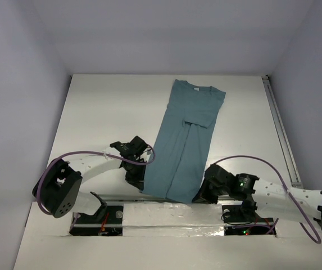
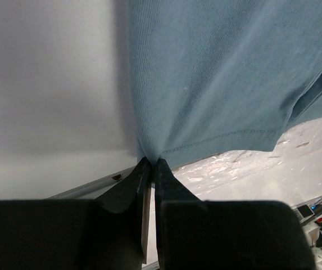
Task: Fold and stack the t-shirts
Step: Grab the bottom of the folded rectangular tshirt with both arms, then fold the folded rectangular tshirt in 1/3 of the way
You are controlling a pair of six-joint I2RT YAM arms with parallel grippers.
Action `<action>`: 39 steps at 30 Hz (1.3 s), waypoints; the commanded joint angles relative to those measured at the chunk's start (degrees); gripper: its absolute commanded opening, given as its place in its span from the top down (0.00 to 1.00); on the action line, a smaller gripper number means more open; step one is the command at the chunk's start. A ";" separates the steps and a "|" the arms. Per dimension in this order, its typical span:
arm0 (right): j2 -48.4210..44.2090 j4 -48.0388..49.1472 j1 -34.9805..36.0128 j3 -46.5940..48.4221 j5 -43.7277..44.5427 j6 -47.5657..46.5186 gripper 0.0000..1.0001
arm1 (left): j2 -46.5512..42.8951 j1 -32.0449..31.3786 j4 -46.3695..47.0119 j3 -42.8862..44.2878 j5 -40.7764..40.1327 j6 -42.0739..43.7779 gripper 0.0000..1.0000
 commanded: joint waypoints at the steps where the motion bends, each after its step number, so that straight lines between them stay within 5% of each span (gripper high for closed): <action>1: -5.15 -5.54 0.55 2.45 4.36 1.88 1.00 | -0.65 -0.31 -2.85 0.15 0.42 -0.04 1.00; 8: -16.41 -27.83 0.55 12.19 20.85 4.95 1.00 | 0.13 2.67 -4.35 15.14 -5.19 -2.15 1.00; 13: -15.91 -33.33 0.55 17.40 28.53 4.34 1.00 | 5.48 7.07 -2.16 26.68 -6.87 -2.15 1.00; 18: -6.87 -29.74 -4.09 23.98 32.23 -5.22 1.00 | 11.47 8.21 -2.15 37.13 -9.24 -1.54 1.00; 22: 0.61 -19.47 -26.34 26.90 25.22 -27.31 1.00 | 16.82 9.36 -1.28 42.59 -11.44 -1.01 1.00; 25: 3.86 -12.16 -36.49 29.60 19.59 -37.83 1.00 | 20.95 9.88 -0.23 46.46 -12.41 -0.74 1.00; 39: 26.46 1.12 -47.43 36.83 11.14 -48.75 1.00 | 39.59 11.55 -1.36 70.10 -14.79 0.31 1.00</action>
